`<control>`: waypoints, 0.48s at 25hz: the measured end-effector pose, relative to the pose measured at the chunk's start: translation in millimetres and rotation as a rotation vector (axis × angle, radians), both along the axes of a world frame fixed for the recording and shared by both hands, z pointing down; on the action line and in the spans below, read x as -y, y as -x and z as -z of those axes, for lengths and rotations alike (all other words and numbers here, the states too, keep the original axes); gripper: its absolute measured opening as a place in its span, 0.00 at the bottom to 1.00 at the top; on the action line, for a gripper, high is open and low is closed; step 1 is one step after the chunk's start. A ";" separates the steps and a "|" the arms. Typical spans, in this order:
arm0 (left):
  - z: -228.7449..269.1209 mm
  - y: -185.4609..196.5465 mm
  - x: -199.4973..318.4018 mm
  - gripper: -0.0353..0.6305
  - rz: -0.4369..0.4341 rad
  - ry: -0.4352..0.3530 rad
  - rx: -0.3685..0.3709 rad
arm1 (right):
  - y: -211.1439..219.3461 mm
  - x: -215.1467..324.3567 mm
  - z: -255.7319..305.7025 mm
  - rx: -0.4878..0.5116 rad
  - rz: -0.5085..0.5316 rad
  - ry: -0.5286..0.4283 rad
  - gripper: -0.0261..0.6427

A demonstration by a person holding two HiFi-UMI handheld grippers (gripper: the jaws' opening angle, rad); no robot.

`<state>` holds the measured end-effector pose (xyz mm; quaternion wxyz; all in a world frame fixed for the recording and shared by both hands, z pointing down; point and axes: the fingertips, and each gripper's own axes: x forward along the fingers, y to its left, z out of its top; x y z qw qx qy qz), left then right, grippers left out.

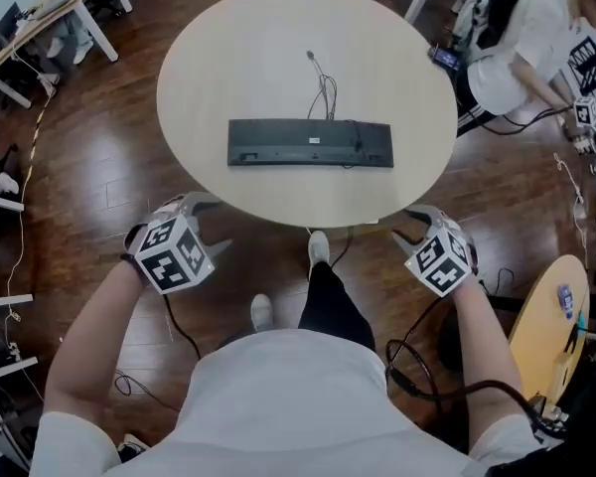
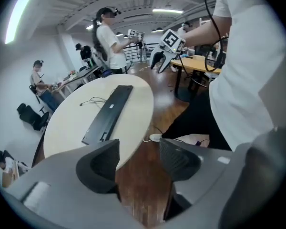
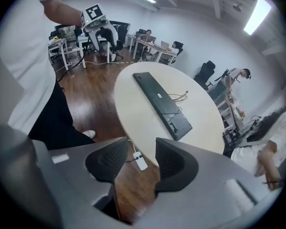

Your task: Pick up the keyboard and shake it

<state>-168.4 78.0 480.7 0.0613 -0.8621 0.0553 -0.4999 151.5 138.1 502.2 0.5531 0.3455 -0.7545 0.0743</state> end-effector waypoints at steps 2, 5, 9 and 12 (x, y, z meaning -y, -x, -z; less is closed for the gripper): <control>7.2 1.6 -31.9 0.45 -0.064 0.001 -0.015 | 28.3 -35.6 9.7 0.025 -0.015 0.016 0.32; 17.2 5.4 -70.4 0.45 -0.106 -0.016 -0.034 | 64.5 -82.8 23.6 0.092 -0.044 0.043 0.32; 24.6 2.4 -120.0 0.43 -0.097 -0.009 -0.092 | 99.2 -129.6 30.6 0.187 -0.065 0.071 0.31; 26.5 -2.2 -165.9 0.43 -0.058 0.035 -0.141 | 116.1 -165.7 34.0 0.232 -0.053 0.081 0.31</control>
